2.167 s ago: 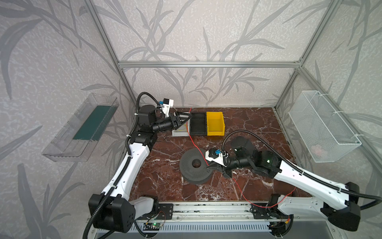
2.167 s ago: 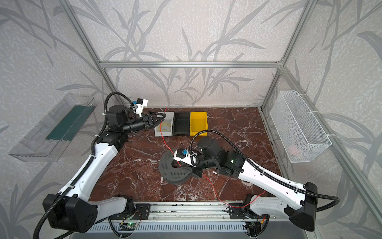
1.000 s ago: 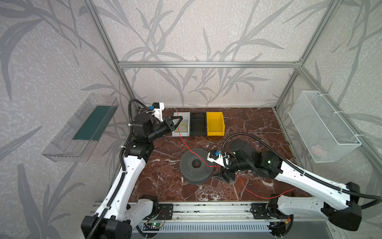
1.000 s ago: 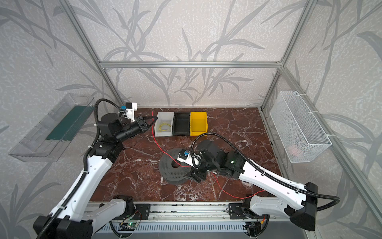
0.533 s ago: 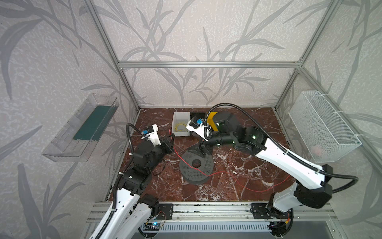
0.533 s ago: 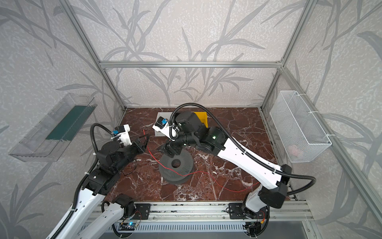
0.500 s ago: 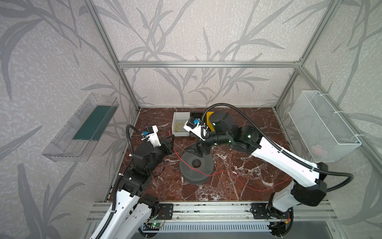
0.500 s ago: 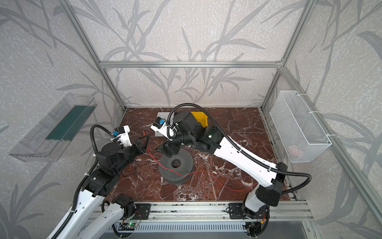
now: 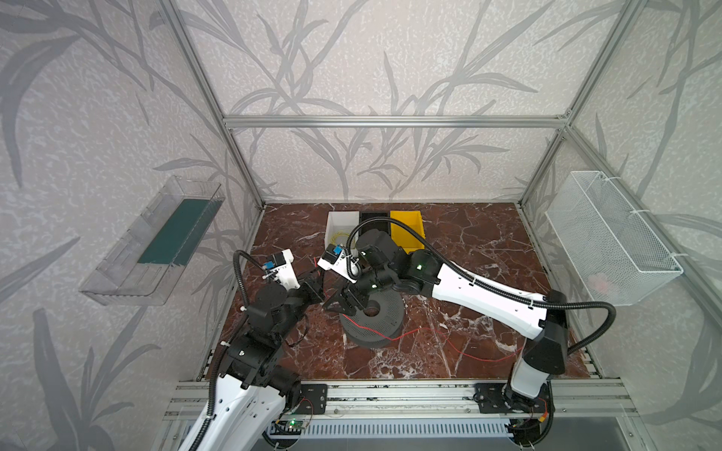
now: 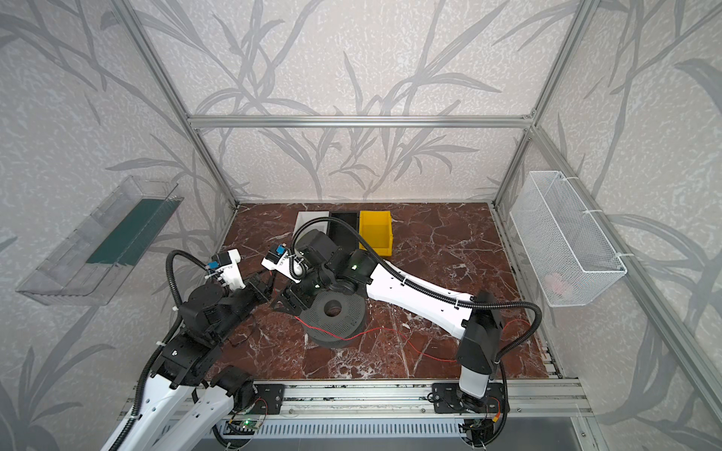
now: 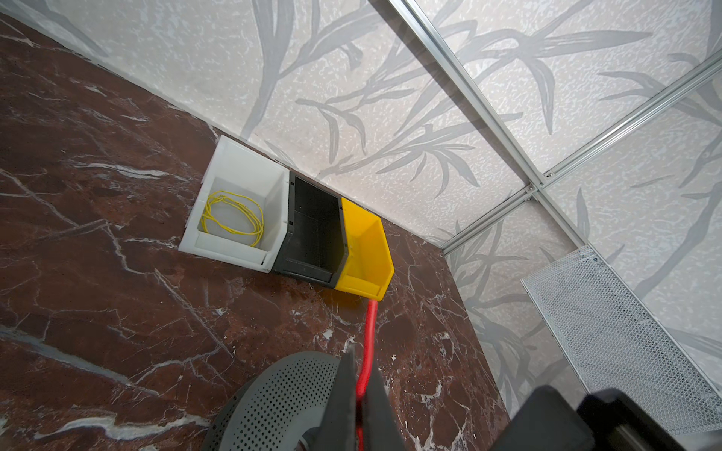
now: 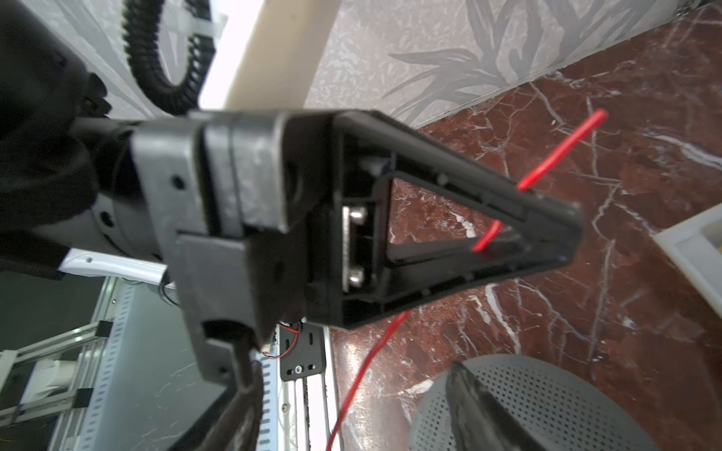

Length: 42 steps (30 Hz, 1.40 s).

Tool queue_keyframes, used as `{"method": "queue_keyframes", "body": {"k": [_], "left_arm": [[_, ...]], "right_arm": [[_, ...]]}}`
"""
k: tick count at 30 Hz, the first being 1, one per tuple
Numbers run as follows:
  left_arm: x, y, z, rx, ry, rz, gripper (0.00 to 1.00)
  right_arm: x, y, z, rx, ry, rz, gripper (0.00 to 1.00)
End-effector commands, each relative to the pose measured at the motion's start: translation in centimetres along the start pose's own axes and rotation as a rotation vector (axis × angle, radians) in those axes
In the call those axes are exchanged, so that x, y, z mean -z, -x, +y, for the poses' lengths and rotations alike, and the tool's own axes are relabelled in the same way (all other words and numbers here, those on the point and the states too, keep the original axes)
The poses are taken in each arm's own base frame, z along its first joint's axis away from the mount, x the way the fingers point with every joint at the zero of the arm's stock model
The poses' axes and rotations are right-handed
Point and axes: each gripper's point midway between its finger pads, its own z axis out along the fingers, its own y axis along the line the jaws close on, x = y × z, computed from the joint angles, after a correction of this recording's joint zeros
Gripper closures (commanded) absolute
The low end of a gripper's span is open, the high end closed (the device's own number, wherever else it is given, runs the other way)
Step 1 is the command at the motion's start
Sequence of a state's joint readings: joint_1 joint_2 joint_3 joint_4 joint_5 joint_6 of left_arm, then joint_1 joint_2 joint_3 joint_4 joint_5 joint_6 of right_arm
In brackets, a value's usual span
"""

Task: Wrap the cables

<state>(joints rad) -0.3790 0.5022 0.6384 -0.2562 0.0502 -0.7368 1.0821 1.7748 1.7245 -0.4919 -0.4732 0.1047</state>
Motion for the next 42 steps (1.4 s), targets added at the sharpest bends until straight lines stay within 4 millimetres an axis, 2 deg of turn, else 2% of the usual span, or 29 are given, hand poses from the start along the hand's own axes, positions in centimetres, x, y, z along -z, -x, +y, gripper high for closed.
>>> {"method": "queue_keyframes", "body": {"k": [1, 7, 10, 15, 19, 22, 23, 25, 26, 29, 31, 32, 34, 35, 37, 39, 42], "left_arm": [[0.0, 0.0, 0.1, 0.011, 0.006, -0.008, 1.00], [-0.2, -0.1, 0.0, 0.011, 0.002, 0.004, 1.00], [-0.3, -0.2, -0.1, 0.011, 0.000, 0.013, 1.00], [-0.4, -0.3, -0.1, -0.002, 0.010, 0.032, 1.00], [-0.6, -0.3, -0.1, 0.003, 0.011, 0.032, 1.00], [-1.0, -0.9, 0.1, 0.003, 0.034, 0.078, 0.97], [-1.1, -1.2, 0.2, 0.001, 0.047, 0.102, 0.89], [-1.3, -1.7, 0.3, -0.015, 0.072, 0.160, 0.60], [-1.2, -1.7, 0.4, -0.022, 0.094, 0.182, 0.52], [-0.4, -1.0, 1.2, -0.032, 0.176, 0.206, 0.36], [0.4, -0.1, 2.3, -0.012, 0.247, 0.192, 0.29], [0.8, 0.1, 2.8, -0.001, 0.278, 0.193, 0.28], [1.3, 0.1, 4.3, 0.036, 0.338, 0.226, 0.27], [1.4, -0.4, 5.1, 0.059, 0.364, 0.256, 0.27], [0.9, -2.6, 6.4, 0.121, 0.376, 0.358, 0.28], [0.3, -4.3, 6.5, 0.165, 0.335, 0.402, 0.28], [-1.3, -6.8, 5.7, 0.235, 0.194, 0.462, 0.30]], "right_arm": [[-1.4, -0.6, 0.0, -0.021, 0.006, 0.011, 0.34], [-1.8, -2.2, -1.2, -0.040, -0.049, 0.032, 0.49], [-2.0, -2.9, -1.9, -0.042, -0.078, 0.036, 0.69], [-1.4, -2.8, -1.5, -0.004, -0.085, -0.003, 0.99], [0.1, -2.5, -1.0, 0.032, -0.097, -0.034, 1.00], [0.9, -3.2, -0.9, 0.038, -0.103, -0.031, 1.00], [1.1, -3.5, -1.0, 0.034, -0.100, -0.027, 1.00], [1.6, -4.4, -1.1, 0.014, -0.079, -0.014, 1.00], [1.9, -4.9, -1.1, 0.006, -0.073, -0.006, 1.00], [2.9, -6.6, -1.8, -0.038, -0.066, 0.012, 1.00], [3.2, -7.8, -1.8, -0.069, -0.054, 0.019, 1.00], [3.8, -8.0, -3.0, -0.094, -0.070, 0.010, 1.00], [4.1, -9.2, -3.4, -0.114, -0.075, 0.023, 1.00], [4.3, -9.6, -3.5, -0.117, -0.080, 0.031, 1.00], [4.6, -10.6, -3.8, -0.135, -0.093, 0.047, 1.00], [4.6, -11.4, -4.4, -0.165, -0.093, 0.047, 1.00], [4.8, -12.5, -5.4, -0.197, -0.105, 0.059, 1.00]]}}
